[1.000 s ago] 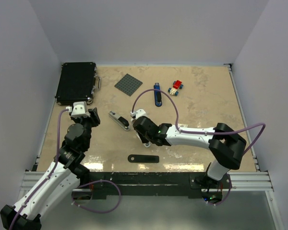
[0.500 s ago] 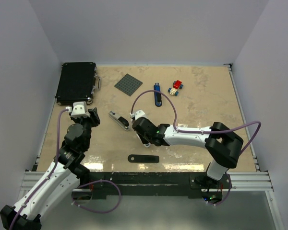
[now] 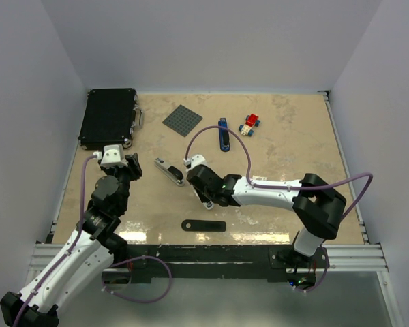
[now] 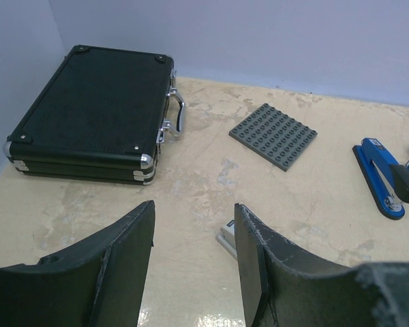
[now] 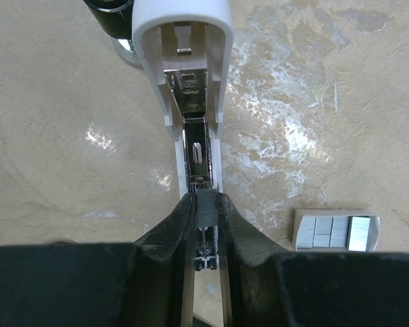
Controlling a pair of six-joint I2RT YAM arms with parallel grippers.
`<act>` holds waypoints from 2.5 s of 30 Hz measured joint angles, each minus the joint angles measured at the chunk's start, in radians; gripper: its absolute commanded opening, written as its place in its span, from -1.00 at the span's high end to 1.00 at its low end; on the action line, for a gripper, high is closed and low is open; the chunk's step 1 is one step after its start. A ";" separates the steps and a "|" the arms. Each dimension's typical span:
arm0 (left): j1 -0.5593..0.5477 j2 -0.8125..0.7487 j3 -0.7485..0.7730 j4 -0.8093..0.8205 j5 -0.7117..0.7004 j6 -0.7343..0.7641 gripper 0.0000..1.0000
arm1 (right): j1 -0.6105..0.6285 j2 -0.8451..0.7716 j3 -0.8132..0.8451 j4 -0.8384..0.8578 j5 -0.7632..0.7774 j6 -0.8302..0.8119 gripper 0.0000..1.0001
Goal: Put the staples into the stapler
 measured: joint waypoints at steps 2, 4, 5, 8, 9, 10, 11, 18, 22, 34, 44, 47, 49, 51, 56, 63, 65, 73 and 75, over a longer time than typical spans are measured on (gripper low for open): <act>0.000 0.000 0.000 0.000 0.000 0.000 -0.09 | 0.000 -0.001 0.003 0.000 0.005 0.000 0.86; 0.000 0.000 0.000 0.000 0.000 0.000 -0.10 | 0.000 -0.001 0.005 0.000 0.006 0.000 0.86; 0.000 0.000 0.000 0.000 0.000 0.000 -0.10 | 0.000 -0.001 0.005 0.000 0.006 0.000 0.86; 0.000 -0.001 0.000 0.000 0.000 0.000 -0.10 | 0.000 -0.001 0.005 0.000 0.006 0.000 0.86; 0.000 -0.001 0.000 0.000 0.000 0.000 -0.09 | 0.000 -0.001 0.005 0.000 0.006 0.000 0.86; 0.000 -0.001 0.000 0.000 0.000 0.000 -0.10 | 0.000 -0.001 0.005 0.000 0.006 0.000 0.86; 0.000 -0.001 0.000 0.000 0.000 0.000 -0.09 | 0.000 -0.001 0.005 0.000 0.005 0.000 0.86; 0.000 -0.001 0.000 0.000 0.000 0.000 -0.09 | 0.000 -0.001 0.005 0.000 0.002 0.000 0.87; 0.000 -0.001 0.000 0.000 0.000 0.000 -0.09 | 0.000 -0.001 0.005 0.001 -0.007 0.000 0.87; 0.000 -0.001 0.000 0.000 0.000 0.000 -0.09 | 0.000 0.000 0.005 0.000 -0.016 0.000 0.87; 0.000 -0.003 0.000 0.000 0.000 0.000 -0.09 | 0.000 0.014 0.005 0.000 -0.017 0.000 0.87; 0.000 -0.003 0.000 0.000 0.000 0.000 -0.09 | 0.000 0.017 0.003 0.000 -0.017 0.001 0.87; 0.000 -0.003 0.000 0.000 0.000 0.000 -0.09 | 0.000 0.017 0.003 0.000 -0.017 0.000 0.87; 0.000 -0.003 0.000 0.000 0.000 0.000 -0.10 | 0.000 0.017 0.002 0.000 -0.017 0.001 0.87; 0.000 -0.004 0.000 0.000 0.000 0.000 -0.10 | 0.000 0.017 0.002 0.000 -0.017 0.001 0.87; 0.000 -0.005 0.000 0.000 0.000 0.000 -0.09 | 0.000 0.017 -0.006 0.000 -0.016 0.001 0.87; 0.000 -0.005 0.000 0.000 0.001 0.000 -0.10 | 0.000 0.017 -0.010 0.005 -0.016 0.001 0.87; 0.000 -0.005 0.000 0.000 0.002 0.000 -0.10 | 0.001 0.013 -0.018 0.013 -0.016 0.002 0.80; 0.000 -0.005 0.000 0.000 0.003 0.000 -0.10 | 0.001 0.013 -0.018 0.013 -0.016 0.002 0.73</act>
